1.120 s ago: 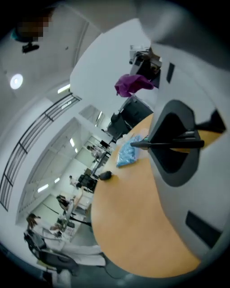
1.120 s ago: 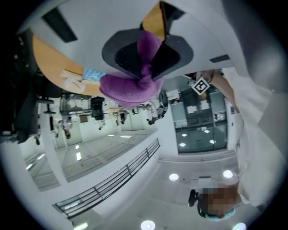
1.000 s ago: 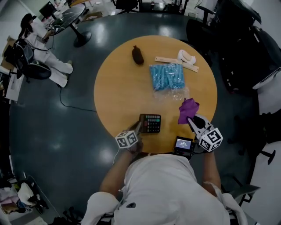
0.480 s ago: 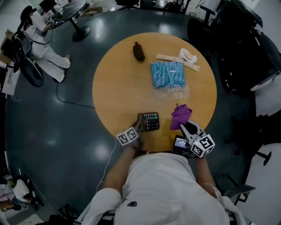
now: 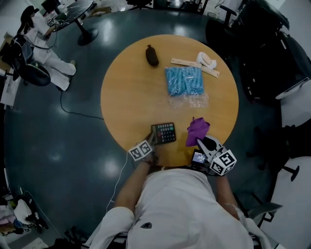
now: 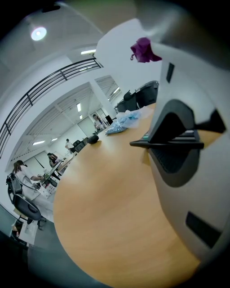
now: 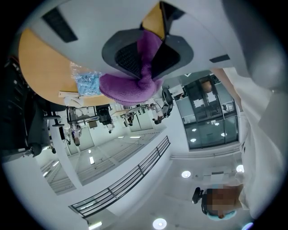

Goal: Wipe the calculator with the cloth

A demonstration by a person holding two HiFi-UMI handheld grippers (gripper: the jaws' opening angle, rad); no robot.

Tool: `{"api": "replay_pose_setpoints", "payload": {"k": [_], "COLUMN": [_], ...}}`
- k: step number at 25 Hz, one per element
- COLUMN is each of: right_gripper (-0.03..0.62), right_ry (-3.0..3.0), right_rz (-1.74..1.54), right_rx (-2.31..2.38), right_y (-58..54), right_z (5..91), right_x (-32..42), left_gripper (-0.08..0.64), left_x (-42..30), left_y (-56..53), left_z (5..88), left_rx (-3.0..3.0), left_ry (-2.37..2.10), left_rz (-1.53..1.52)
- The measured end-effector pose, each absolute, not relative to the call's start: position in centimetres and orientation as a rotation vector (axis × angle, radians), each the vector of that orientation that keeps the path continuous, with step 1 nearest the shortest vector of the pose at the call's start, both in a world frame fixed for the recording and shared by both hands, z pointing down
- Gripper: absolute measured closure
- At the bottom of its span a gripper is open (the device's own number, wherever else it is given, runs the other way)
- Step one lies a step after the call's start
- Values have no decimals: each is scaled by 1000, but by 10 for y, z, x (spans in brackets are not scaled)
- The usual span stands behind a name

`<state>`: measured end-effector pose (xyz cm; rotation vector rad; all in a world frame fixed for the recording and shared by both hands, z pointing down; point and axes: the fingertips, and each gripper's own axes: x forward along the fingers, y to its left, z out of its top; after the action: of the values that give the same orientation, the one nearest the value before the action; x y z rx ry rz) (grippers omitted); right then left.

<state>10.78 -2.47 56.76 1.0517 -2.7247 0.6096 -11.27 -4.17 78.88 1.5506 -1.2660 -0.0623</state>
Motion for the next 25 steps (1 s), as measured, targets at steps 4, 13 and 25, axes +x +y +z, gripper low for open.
{"api": "replay_pose_setpoints", "payload": {"k": [4, 13, 25], "right_gripper": [520, 520, 520], "right_ry": [-2726, -2721, -2742], "right_rz": [612, 625, 613], "right_rx": [1046, 1065, 1056], "right_y": [-19, -13, -11], "right_z": [568, 568, 564], "right_x": [107, 112, 107], "left_gripper": [515, 472, 465], "left_x": [-113, -109, -143], "left_y": [-39, -40, -28], "left_z": [788, 781, 758], "left_rx": [1532, 1558, 1591], "left_ry": [-1258, -1237, -1306], "left_rz": [-67, -87, -74]}}
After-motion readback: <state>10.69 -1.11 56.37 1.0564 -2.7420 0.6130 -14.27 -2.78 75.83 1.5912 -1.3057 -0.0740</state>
